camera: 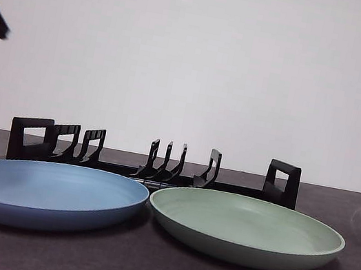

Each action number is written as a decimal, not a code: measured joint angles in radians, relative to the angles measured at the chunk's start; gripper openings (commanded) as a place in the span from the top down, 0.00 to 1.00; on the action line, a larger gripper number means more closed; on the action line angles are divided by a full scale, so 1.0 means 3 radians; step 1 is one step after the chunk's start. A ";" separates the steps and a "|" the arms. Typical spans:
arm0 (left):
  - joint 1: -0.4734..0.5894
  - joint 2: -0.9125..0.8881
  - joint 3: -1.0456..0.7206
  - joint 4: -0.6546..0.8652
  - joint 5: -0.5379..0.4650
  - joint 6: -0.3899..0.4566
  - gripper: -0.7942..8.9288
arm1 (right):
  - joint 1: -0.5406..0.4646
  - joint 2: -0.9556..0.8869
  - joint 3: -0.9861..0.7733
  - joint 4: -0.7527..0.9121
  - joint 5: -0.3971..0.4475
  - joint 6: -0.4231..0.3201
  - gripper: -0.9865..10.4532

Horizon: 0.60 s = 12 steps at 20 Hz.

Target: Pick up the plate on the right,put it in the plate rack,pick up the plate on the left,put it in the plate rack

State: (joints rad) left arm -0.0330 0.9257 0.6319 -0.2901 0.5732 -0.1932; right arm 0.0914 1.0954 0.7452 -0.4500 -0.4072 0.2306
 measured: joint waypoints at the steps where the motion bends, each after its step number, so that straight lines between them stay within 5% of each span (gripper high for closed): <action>1: -0.0005 0.0136 0.0014 0.0003 0.0120 0.0009 0.92 | 0.0000 0.0114 0.0014 -0.0001 -0.0089 -0.0051 0.90; 4: -0.0053 0.0390 0.0015 0.0033 0.0179 0.0011 0.88 | 0.0000 0.0373 0.0017 -0.0023 -0.0122 -0.0153 0.75; 6: -0.0107 0.0406 0.0015 0.0117 0.0184 0.0010 0.69 | 0.0000 0.0476 0.0017 -0.0020 -0.0122 -0.0189 0.74; 12: -0.0427 0.0404 0.0033 0.0402 0.0134 -0.0009 0.68 | 0.0031 0.0796 0.0017 0.0075 -0.0121 -0.0286 0.75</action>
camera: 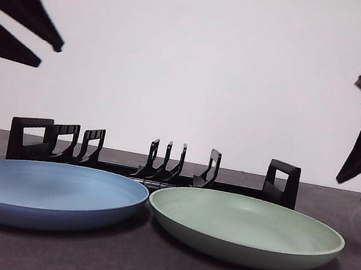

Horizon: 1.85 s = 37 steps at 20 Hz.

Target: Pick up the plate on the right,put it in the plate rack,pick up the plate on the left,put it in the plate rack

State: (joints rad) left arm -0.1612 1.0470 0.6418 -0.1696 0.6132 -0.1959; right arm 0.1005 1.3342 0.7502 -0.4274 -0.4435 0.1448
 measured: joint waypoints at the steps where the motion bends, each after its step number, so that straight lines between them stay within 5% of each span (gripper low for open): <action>1: -0.0089 0.0000 0.0032 -0.0006 -0.0080 -0.0003 0.68 | 0.0028 0.0081 0.0001 0.0046 -0.0003 -0.0010 0.75; 8: -0.0540 -0.0001 0.0340 -0.0058 -0.0538 0.0008 0.68 | 0.0186 0.0595 0.0005 0.0188 0.0005 -0.0014 0.75; 13: -0.0659 -0.0001 0.0350 -0.0104 -0.0636 0.0041 0.68 | 0.0188 0.0764 0.0005 0.0224 0.0005 -0.0013 0.93; 20: -0.0815 -0.0001 0.0350 -0.0207 -0.0656 0.0225 0.68 | 0.0188 0.0748 0.0028 0.0210 0.0057 0.0116 0.93; 29: -0.1357 -0.0001 0.0350 -0.0402 -0.0944 0.0956 0.68 | 0.0191 0.0253 0.0028 0.0075 0.0195 0.0262 0.93; 37: -0.2257 -0.0001 0.0350 -0.0446 -0.1832 0.1817 0.68 | 0.0364 0.0058 0.0256 -0.0352 0.0191 0.0354 0.93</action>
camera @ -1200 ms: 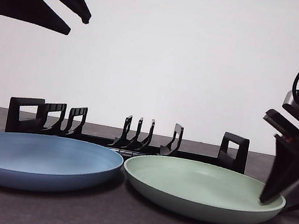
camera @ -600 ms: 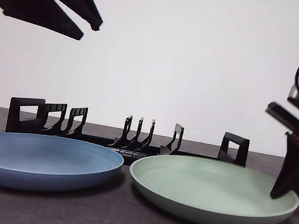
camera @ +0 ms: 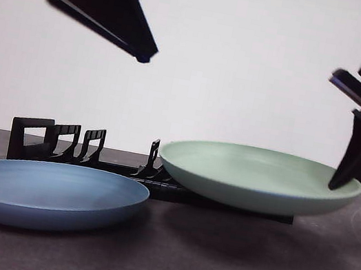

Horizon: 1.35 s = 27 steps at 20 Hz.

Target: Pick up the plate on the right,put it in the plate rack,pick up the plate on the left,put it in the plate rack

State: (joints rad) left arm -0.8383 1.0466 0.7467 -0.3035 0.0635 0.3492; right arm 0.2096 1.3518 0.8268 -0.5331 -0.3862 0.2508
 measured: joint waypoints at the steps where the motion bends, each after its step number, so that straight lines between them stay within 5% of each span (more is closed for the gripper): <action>1: -0.0095 0.0000 0.0000 -0.0001 -0.0113 0.0094 0.68 | 0.0041 0.0000 0.0041 -0.0053 0.0000 0.0000 0.93; 9: -0.0632 0.0000 0.0000 -0.0337 -0.0919 0.0806 0.68 | 0.0341 0.0000 0.0341 -0.0301 -0.0010 0.0001 0.93; 27: -0.0764 0.0084 0.0000 -0.0706 -0.0905 0.1170 0.70 | 0.0580 0.0000 0.0458 -0.0599 -0.0413 0.0001 0.93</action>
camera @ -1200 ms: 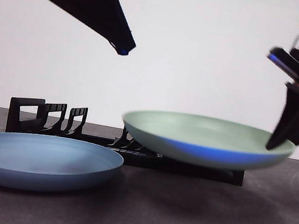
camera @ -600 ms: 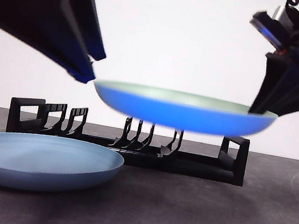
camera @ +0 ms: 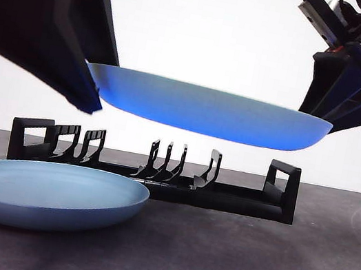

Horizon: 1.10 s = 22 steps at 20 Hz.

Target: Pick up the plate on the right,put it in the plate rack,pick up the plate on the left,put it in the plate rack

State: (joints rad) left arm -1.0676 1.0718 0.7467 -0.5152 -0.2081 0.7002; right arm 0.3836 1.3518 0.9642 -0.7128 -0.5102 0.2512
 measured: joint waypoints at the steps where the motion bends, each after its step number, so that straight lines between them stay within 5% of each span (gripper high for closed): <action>1: 0.0000 0.0025 0.0000 0.0000 0.0042 0.0000 0.70 | 0.0009 0.0000 0.0001 -0.0004 0.0000 0.0000 0.93; 5: -0.0010 0.0141 0.0003 0.0000 0.0142 0.0022 0.93 | 0.0018 0.0000 0.0001 -0.0027 0.0003 -0.0003 0.93; 17: -0.0072 0.0226 0.0004 -0.0024 0.0229 0.0228 0.93 | 0.0027 0.0003 0.0003 -0.0004 0.0001 -0.0018 0.90; 22: -0.0095 0.0233 0.0003 -0.0025 0.0197 -0.0009 0.93 | 0.0004 0.0001 0.0062 0.0191 -0.0022 -0.0051 0.64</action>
State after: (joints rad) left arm -1.0962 1.1416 0.7475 -0.5228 -0.1490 0.6975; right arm 0.3847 1.3521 0.9829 -0.6556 -0.5167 0.2359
